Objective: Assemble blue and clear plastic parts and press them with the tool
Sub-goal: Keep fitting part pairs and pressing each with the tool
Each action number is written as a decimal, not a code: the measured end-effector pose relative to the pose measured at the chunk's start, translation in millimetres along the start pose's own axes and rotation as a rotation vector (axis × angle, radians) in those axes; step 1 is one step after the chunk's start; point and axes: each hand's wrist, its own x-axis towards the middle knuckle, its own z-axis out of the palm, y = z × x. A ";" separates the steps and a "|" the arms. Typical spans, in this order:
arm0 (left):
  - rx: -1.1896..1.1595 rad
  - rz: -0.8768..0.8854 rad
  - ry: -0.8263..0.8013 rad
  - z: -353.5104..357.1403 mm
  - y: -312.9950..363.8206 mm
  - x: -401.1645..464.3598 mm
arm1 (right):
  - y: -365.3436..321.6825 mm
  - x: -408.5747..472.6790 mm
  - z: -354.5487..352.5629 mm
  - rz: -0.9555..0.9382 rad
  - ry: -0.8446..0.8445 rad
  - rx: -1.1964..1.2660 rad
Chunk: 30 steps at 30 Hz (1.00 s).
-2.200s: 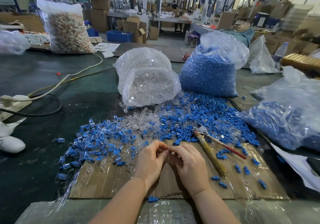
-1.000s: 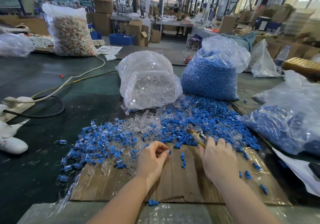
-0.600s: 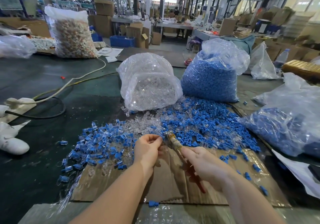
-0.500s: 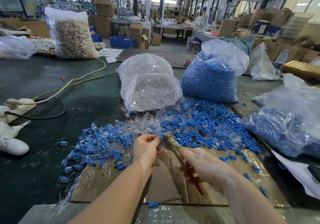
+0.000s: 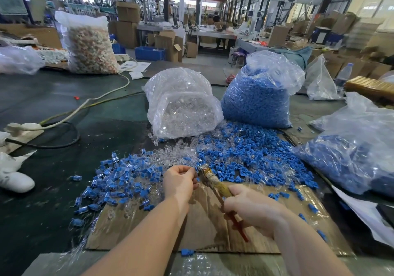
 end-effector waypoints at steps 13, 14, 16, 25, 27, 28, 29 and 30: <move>0.005 -0.034 0.018 4.7 0.4 -0.5 | -1.7 -4.6 5.6 -0.104 0.052 -0.090; 0.003 -0.029 0.016 5.1 0.6 -0.8 | -1.6 -4.9 5.8 -0.120 0.068 -0.105; -0.001 -0.023 0.013 5.6 0.9 -1.1 | -0.8 -4.7 6.5 -0.141 0.092 -0.125; 0.025 0.046 0.048 -6.8 1.7 3.0 | 12.3 -1.0 3.0 -0.076 0.114 0.217; 0.208 0.169 0.124 -15.9 2.5 10.0 | 18.7 4.2 -0.8 -0.089 0.299 0.111; 0.345 0.255 0.158 -21.6 2.5 13.3 | 24.2 8.9 -4.6 -0.096 0.435 -0.055; 0.477 0.340 0.181 -27.9 2.4 15.9 | 28.6 12.4 -8.9 -0.089 0.556 -0.243; 0.595 0.417 0.198 -34.2 1.6 18.9 | 32.7 14.3 -13.0 -0.060 0.647 -0.400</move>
